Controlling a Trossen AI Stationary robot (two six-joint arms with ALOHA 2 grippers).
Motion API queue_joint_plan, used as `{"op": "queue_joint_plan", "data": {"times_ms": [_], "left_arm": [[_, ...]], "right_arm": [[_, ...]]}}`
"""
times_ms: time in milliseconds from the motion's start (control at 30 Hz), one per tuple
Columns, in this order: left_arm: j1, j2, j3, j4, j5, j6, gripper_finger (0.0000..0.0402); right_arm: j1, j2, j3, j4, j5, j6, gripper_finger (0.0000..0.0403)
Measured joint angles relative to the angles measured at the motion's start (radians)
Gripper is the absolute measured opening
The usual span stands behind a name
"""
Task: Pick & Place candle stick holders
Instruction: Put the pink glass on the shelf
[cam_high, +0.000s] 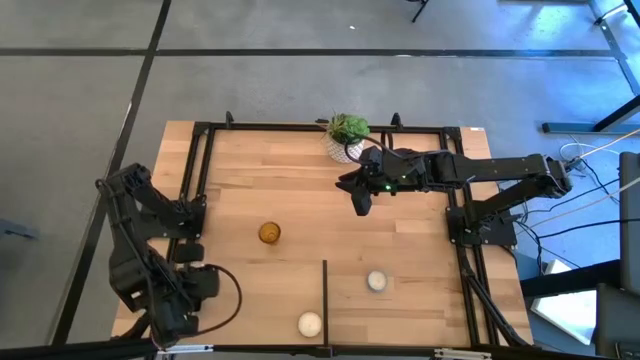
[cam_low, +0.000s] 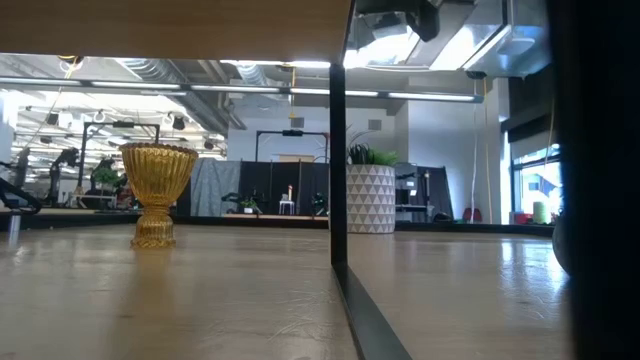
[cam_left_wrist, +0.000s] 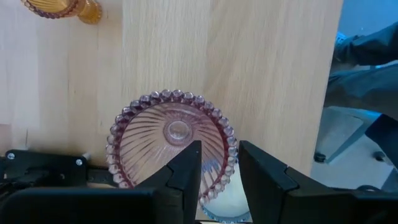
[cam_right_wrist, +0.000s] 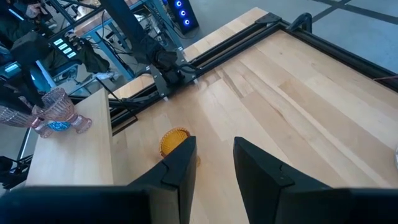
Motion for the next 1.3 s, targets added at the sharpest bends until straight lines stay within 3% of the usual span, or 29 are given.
{"op": "queue_joint_plan", "data": {"times_ms": [300, 500, 633, 800, 1000, 1167, 1300], "left_arm": [[-0.001, -0.042, 0.002, -0.001, 0.006, 0.000, 0.0102], [0.037, -0.056, 0.102, 0.002, -0.125, 0.086, 0.0102], [0.141, -0.049, 0.119, 0.005, -0.053, 0.258, 0.0090], [0.233, -0.016, 0.116, 0.002, -0.029, 0.461, 0.0015], [0.267, -0.015, 0.070, 0.017, 0.010, 0.437, 0.0002], [0.282, -0.013, -0.034, 0.191, 0.112, 0.445, 0.0002], [0.283, -0.014, -0.045, 0.214, 0.090, 0.431, 0.0002]], "right_arm": [[-0.001, 0.000, 0.000, -0.029, 0.002, 0.024, 0.0110], [-0.001, 0.000, 0.000, -0.033, 0.003, 0.026, 0.0110], [-0.002, 0.000, 0.000, -0.042, 0.011, 0.026, 0.0110], [-0.001, 0.000, 0.000, -0.070, 0.011, 0.029, 0.0110], [-0.001, 0.000, 0.000, -0.148, 0.019, 0.043, 0.0110], [-0.001, 0.000, 0.000, -0.171, 0.036, 0.042, 0.0110], [-0.001, 0.000, 0.000, -0.170, 0.037, 0.042, 0.0110]]}}
